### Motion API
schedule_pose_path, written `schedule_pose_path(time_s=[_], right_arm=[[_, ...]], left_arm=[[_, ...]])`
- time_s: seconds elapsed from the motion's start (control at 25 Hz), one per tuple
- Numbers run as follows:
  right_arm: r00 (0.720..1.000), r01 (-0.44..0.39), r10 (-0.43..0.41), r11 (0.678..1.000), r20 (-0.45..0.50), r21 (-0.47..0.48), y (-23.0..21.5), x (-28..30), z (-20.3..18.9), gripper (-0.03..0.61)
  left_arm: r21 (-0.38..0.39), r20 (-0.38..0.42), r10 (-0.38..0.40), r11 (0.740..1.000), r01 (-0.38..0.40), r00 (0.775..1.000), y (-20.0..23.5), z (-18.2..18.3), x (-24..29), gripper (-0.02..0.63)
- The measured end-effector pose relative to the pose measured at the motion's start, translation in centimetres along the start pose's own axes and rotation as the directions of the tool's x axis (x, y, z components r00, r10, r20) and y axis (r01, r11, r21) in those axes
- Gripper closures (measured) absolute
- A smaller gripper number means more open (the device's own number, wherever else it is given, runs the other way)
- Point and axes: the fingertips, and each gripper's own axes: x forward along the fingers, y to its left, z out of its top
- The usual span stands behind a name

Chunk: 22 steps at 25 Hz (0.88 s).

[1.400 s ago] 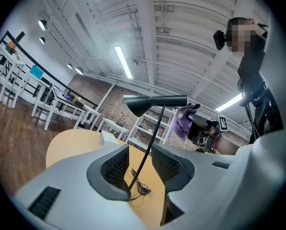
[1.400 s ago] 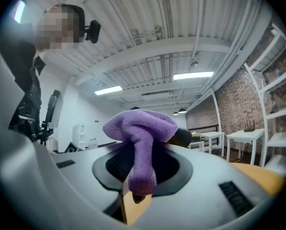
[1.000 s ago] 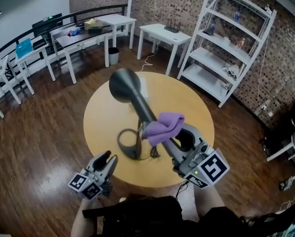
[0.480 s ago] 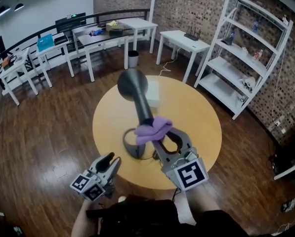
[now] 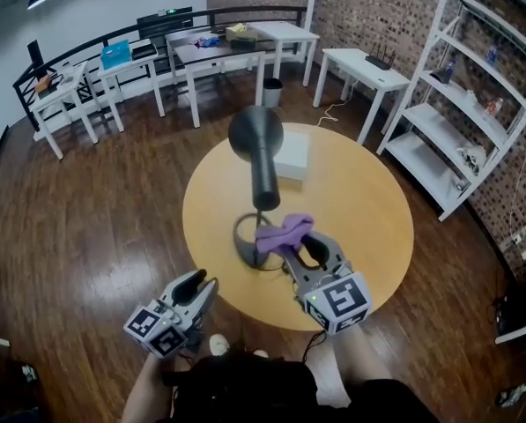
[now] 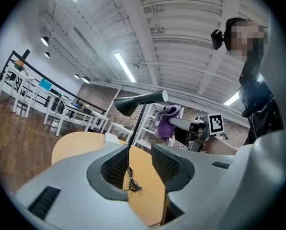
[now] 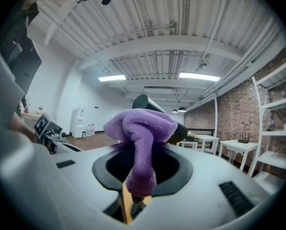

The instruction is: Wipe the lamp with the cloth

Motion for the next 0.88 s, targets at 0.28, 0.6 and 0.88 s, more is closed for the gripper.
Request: schedule_pose_path(time_s=[0.28, 0.6, 0.88], right_arm=[[0.999, 0.048, -0.048, 0.998, 0.001, 0.036, 0.1, 0.2, 0.0, 0.479], [0.943, 0.332, -0.332, 0.942, 0.0, 0.048, -1.6, 4.4, -1.8, 0.479], [0.765, 0.629, -0.642, 0.761, 0.048, 0.16, -3.5, 6.7, -0.6, 0.479]], left_arm=[[-0.026, 0.012, -0.015, 1.0, 0.015, 1.0, 0.7, 0.5, 0.2, 0.483], [-0.057, 0.008, -0.177, 0.982, 0.177, 0.984, 7.8, 3.2, 0.6, 0.483], [-0.062, -0.107, -0.299, 0.954, 0.293, 0.948, 16.5, 7.3, -0.8, 0.483]])
